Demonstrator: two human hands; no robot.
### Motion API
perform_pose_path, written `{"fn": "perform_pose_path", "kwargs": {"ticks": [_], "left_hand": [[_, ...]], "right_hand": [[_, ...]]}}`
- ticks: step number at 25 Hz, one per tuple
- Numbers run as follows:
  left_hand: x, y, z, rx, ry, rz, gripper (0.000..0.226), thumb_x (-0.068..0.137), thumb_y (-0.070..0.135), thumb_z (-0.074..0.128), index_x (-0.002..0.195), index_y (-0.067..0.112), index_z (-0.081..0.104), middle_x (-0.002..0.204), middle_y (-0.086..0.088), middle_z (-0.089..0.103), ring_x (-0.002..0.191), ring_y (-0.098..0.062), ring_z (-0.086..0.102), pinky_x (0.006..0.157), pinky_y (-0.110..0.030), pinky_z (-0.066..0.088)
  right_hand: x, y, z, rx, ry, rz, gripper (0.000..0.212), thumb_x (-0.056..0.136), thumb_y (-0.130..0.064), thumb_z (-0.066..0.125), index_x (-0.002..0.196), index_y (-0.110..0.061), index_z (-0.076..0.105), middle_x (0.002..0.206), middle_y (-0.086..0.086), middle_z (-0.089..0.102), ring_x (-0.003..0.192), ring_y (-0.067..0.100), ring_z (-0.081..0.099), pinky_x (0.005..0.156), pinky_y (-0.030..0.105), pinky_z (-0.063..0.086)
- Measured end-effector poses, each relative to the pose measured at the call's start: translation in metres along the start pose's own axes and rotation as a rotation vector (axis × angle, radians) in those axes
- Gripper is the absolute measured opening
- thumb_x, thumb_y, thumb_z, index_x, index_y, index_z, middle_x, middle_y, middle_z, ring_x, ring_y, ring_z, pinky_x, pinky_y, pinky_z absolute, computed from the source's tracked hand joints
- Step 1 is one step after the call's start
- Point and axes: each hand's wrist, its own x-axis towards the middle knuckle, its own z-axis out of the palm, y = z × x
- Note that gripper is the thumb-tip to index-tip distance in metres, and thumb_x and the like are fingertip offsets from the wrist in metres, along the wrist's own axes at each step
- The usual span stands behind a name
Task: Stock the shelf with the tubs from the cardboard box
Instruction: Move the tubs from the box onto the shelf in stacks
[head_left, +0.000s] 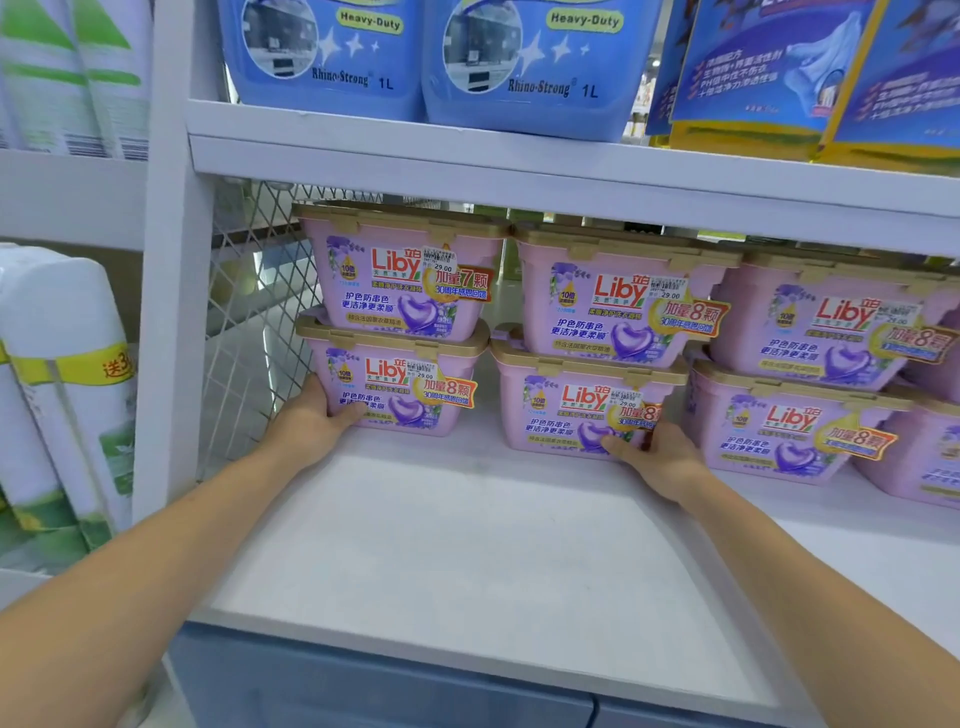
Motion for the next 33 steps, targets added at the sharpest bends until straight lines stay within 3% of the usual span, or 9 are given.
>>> {"fn": "perform_pose_path", "kwargs": {"ticks": [3, 5, 8, 14, 18, 23, 28, 31, 33], "left_hand": [[-0.003, 0.002, 0.004, -0.027, 0.034, -0.016, 0.048, 0.083, 0.027, 0.064, 0.124, 0.007, 0.049, 0.126, -0.015, 0.060, 0.117, -0.035, 0.055, 0.095, -0.038, 0.044], [-0.013, 0.009, 0.008, -0.011, 0.077, -0.016, 0.043, 0.083, 0.022, 0.064, 0.120, 0.006, 0.053, 0.123, -0.018, 0.061, 0.114, -0.038, 0.056, 0.092, -0.039, 0.045], [-0.041, 0.023, 0.006, 0.065, 0.092, -0.044, 0.046, 0.084, 0.021, 0.062, 0.124, 0.004, 0.046, 0.127, -0.022, 0.057, 0.118, -0.041, 0.051, 0.092, -0.042, 0.043], [-0.141, 0.076, -0.003, 0.222, 0.085, 0.242, 0.042, 0.085, 0.015, 0.062, 0.124, 0.002, 0.051, 0.121, -0.020, 0.062, 0.107, -0.036, 0.061, 0.090, -0.046, 0.047], [-0.233, 0.107, 0.015, 0.229, -0.077, 0.351, 0.041, 0.080, 0.030, 0.059, 0.115, 0.009, 0.059, 0.107, -0.006, 0.067, 0.090, -0.027, 0.065, 0.083, -0.041, 0.049], [-0.329, 0.116, 0.037, 0.348, -0.072, 0.452, 0.041, 0.080, 0.032, 0.053, 0.111, 0.008, 0.063, 0.107, -0.008, 0.071, 0.098, -0.023, 0.065, 0.088, -0.040, 0.047], [-0.404, 0.104, 0.064, 0.246, -0.307, 0.294, 0.017, 0.078, 0.037, 0.056, 0.091, 0.046, 0.049, 0.086, 0.030, 0.066, 0.090, -0.003, 0.059, 0.078, -0.027, 0.050], [-0.448, 0.084, 0.078, 0.239, -0.435, 0.120, 0.023, 0.080, 0.033, 0.062, 0.094, 0.046, 0.049, 0.096, 0.017, 0.068, 0.087, -0.002, 0.063, 0.084, -0.029, 0.049], [-0.472, 0.071, 0.081, 0.285, -0.463, 0.029, 0.029, 0.083, 0.025, 0.065, 0.110, 0.029, 0.059, 0.111, -0.003, 0.069, 0.093, -0.013, 0.066, 0.088, -0.030, 0.047]], "right_hand": [[-0.008, 0.007, -0.002, 0.069, 0.041, -0.038, 0.043, 0.068, -0.053, 0.067, 0.091, -0.019, 0.057, 0.087, 0.002, 0.068, 0.086, 0.029, 0.060, 0.084, 0.041, 0.050], [-0.020, 0.013, -0.010, 0.001, 0.036, -0.038, 0.066, 0.065, -0.057, 0.064, 0.119, -0.019, 0.053, 0.114, 0.005, 0.068, 0.108, 0.029, 0.060, 0.095, 0.043, 0.046], [-0.044, 0.025, -0.027, -0.249, 0.007, -0.069, 0.068, 0.082, -0.041, 0.062, 0.138, -0.011, 0.038, 0.138, 0.006, 0.054, 0.129, 0.029, 0.045, 0.105, 0.039, 0.035], [-0.120, 0.063, -0.090, -0.504, 0.038, -0.266, 0.054, 0.085, -0.039, 0.060, 0.133, -0.018, 0.048, 0.140, 0.003, 0.051, 0.124, 0.031, 0.044, 0.098, 0.035, 0.034], [-0.178, 0.101, -0.137, -0.445, 0.082, -0.326, 0.044, 0.087, -0.032, 0.059, 0.127, -0.014, 0.054, 0.138, 0.001, 0.053, 0.121, 0.030, 0.046, 0.097, 0.036, 0.037], [-0.269, 0.181, -0.178, -0.392, 0.067, -0.277, 0.040, 0.087, -0.028, 0.059, 0.124, -0.013, 0.057, 0.130, 0.003, 0.059, 0.122, 0.026, 0.049, 0.096, 0.037, 0.040], [-0.329, 0.247, -0.184, -0.356, -0.071, -0.149, 0.038, 0.086, -0.023, 0.061, 0.123, -0.013, 0.058, 0.121, 0.008, 0.065, 0.114, 0.030, 0.056, 0.089, 0.037, 0.043], [-0.357, 0.274, -0.169, -0.293, -0.188, -0.119, 0.038, 0.085, -0.020, 0.062, 0.122, -0.009, 0.059, 0.123, 0.008, 0.064, 0.113, 0.028, 0.059, 0.087, 0.027, 0.038], [-0.370, 0.286, -0.157, -0.258, -0.240, -0.087, 0.042, 0.087, -0.022, 0.061, 0.127, -0.010, 0.055, 0.128, 0.007, 0.061, 0.117, 0.024, 0.056, 0.088, 0.022, 0.036]]}}
